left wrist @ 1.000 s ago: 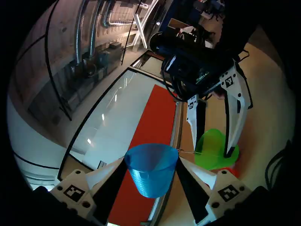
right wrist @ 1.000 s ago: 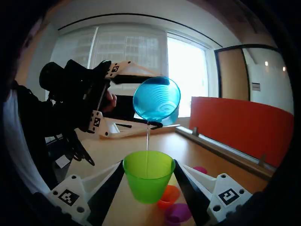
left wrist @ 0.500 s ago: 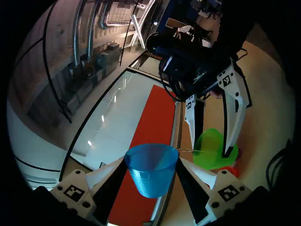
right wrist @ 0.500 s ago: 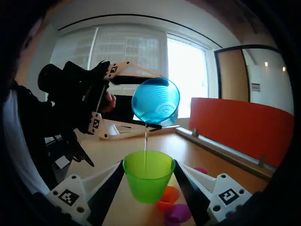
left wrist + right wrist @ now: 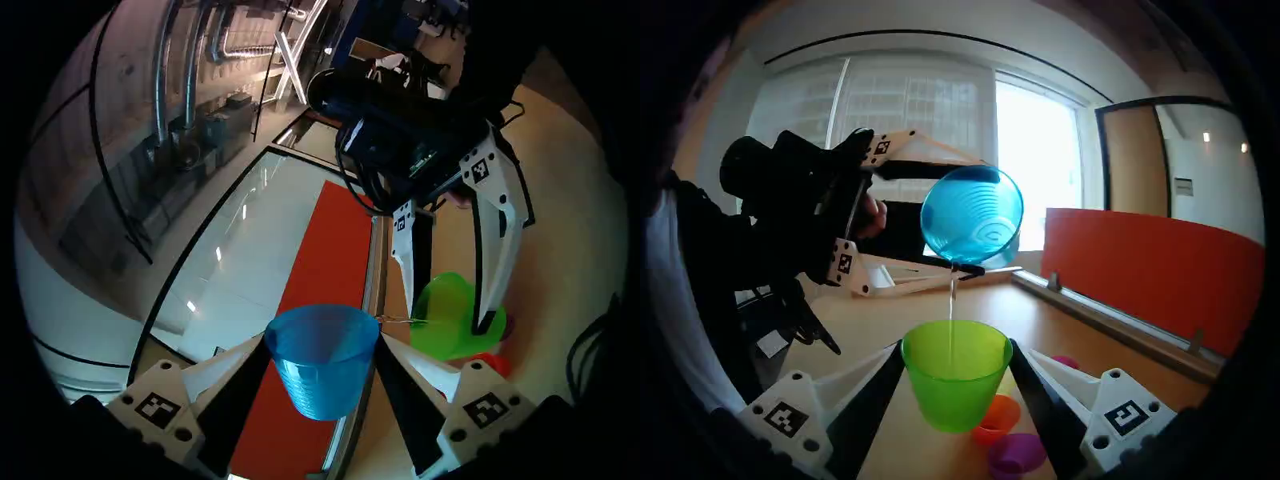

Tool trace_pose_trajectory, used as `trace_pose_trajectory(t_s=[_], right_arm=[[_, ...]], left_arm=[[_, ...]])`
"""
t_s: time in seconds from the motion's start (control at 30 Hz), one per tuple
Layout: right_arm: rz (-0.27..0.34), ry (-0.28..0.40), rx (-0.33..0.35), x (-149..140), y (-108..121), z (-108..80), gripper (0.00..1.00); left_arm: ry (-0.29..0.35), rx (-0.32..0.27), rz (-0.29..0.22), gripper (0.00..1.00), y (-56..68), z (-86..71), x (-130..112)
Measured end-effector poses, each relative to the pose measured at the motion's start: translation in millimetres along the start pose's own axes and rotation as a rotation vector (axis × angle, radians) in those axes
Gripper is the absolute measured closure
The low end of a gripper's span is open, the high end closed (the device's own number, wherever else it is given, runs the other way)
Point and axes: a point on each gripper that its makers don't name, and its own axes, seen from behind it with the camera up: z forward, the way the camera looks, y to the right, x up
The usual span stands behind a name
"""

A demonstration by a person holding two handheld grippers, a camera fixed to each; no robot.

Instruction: Pour water

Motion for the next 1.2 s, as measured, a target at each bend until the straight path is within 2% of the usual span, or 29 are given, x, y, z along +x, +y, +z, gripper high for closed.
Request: trace_pose_trajectory(t_s=[0.6, 1.2], right_arm=[[-0.006, -0.008, 0.001, -0.1, -0.6, 0.7, 0.06], [-0.010, -0.007, 0.001, -1.0, -0.2, 0.9, 0.06]], left_arm=[[0.002, -0.008, 0.016, 0.13, 2.2, -0.7, 0.7], [-0.001, -0.009, 0.067, 0.13, 3.9, -1.6, 2.2]])
